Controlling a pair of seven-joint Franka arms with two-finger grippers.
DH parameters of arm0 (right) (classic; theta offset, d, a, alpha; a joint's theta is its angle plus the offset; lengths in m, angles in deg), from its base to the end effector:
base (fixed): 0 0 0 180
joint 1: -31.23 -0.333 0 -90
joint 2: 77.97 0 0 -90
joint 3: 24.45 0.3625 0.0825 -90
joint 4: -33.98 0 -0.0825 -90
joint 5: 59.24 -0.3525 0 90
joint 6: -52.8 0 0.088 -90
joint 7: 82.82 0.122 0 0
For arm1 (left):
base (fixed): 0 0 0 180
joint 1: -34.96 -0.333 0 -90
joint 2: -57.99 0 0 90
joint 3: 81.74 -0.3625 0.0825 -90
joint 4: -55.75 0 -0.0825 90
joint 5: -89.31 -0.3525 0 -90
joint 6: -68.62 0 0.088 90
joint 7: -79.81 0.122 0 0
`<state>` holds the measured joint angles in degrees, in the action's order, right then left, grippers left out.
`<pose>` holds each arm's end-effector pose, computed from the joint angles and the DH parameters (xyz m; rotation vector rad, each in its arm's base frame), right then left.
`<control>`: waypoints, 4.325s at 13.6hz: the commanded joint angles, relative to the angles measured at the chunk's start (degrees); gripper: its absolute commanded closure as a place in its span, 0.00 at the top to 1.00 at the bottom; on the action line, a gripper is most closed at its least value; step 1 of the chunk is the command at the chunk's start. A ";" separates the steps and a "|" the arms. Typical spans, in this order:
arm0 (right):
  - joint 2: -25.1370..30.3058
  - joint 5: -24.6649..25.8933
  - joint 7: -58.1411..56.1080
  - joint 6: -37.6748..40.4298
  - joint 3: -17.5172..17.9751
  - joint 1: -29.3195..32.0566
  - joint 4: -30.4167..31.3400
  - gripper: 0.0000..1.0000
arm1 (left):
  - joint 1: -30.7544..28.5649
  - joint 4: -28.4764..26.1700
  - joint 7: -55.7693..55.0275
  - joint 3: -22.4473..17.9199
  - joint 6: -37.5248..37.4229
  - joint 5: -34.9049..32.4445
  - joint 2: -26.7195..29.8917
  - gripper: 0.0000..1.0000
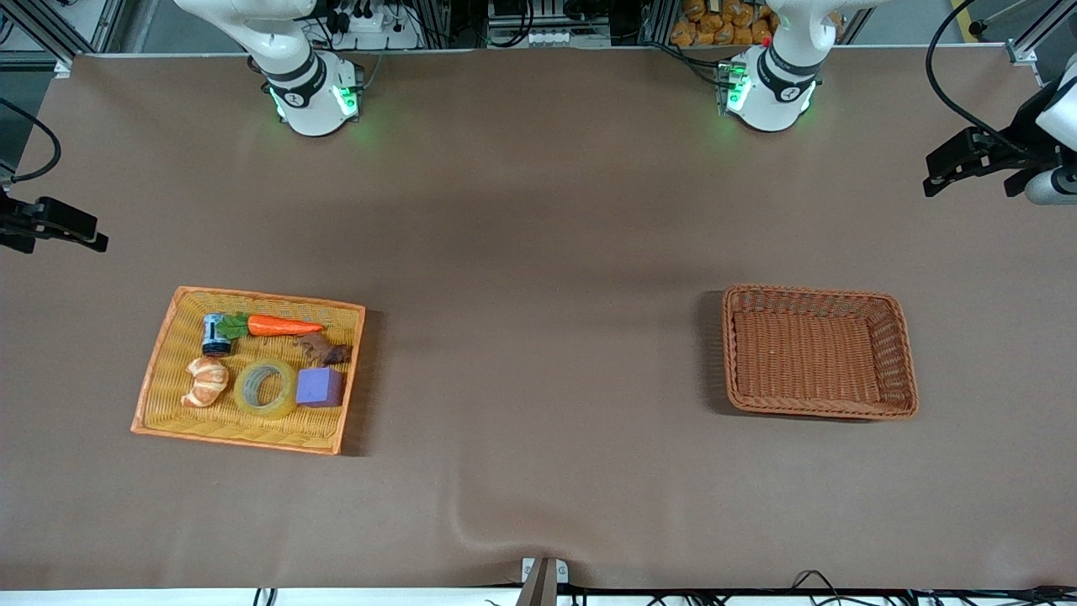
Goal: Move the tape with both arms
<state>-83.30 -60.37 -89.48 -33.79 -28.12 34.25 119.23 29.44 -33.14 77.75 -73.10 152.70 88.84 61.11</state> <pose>0.5452 -0.0594 0.6375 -3.1181 -0.0001 0.1051 0.4919 -0.0285 0.6829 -3.1235 0.0272 0.0458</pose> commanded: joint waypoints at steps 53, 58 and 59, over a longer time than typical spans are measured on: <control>-31.59 -9.94 -48.37 -39.71 0.95 -5.39 13.28 0.39 | 4.91 -0.14 -0.93 0.76 12.60 0.04 -17.10 1.00; -30.27 -9.77 -48.01 -36.45 0.86 -6.36 12.13 0.00 | 4.82 -0.23 -0.93 0.76 12.51 0.04 -17.01 1.00; -29.66 -9.77 -48.01 -36.19 0.86 -6.36 12.05 0.00 | 4.91 -0.14 -0.93 0.76 12.51 0.04 -17.01 1.00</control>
<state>-114.08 -69.30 -136.40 -71.23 -27.34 27.81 131.19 34.09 -33.94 77.70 -72.35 165.19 88.84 44.21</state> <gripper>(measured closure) 0.762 0.000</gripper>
